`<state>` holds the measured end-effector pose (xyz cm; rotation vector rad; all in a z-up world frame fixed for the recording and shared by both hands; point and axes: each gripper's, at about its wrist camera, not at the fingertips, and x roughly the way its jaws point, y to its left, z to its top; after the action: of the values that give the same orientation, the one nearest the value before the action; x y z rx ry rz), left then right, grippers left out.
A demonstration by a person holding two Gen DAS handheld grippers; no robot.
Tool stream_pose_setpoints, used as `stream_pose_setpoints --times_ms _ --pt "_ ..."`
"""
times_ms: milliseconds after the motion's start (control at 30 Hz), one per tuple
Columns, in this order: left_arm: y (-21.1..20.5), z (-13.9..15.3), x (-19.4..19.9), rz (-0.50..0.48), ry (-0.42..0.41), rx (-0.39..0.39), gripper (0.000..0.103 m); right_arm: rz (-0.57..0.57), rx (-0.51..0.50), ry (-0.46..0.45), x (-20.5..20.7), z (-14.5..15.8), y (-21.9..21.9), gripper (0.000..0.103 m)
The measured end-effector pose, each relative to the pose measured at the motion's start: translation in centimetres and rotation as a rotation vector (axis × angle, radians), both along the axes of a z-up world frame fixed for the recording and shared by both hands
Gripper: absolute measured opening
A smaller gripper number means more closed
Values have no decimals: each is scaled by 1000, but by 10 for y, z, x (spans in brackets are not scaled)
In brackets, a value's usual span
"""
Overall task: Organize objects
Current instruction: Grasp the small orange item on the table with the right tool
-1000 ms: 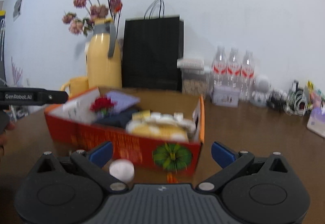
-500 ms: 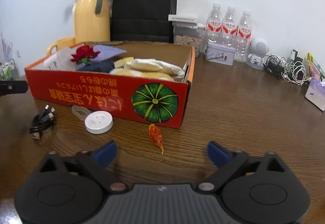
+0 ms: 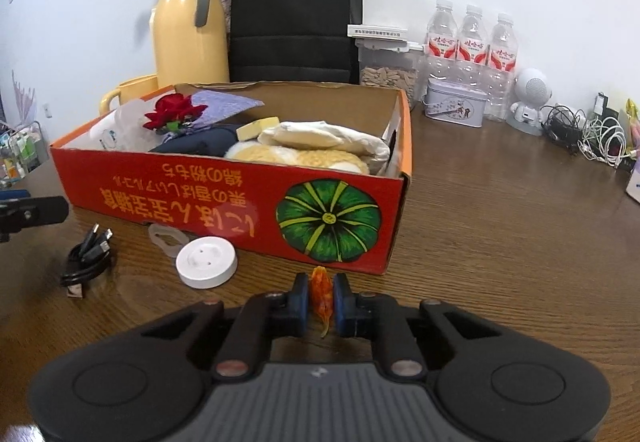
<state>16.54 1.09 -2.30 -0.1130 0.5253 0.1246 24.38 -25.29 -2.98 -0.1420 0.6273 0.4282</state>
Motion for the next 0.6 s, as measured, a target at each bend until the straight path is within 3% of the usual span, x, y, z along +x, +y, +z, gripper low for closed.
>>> stream_pose_setpoints --times_ms 200,433,600 --pt "0 -1 1 2 2 -3 103 -5 3 -40 -5 3 -1 11" --pt "-23 -3 1 -37 19 -10 103 -27 18 -258 -40 16 -5 11" --pt "-44 -11 6 -76 70 36 103 -19 43 -303 -54 21 -7 11"
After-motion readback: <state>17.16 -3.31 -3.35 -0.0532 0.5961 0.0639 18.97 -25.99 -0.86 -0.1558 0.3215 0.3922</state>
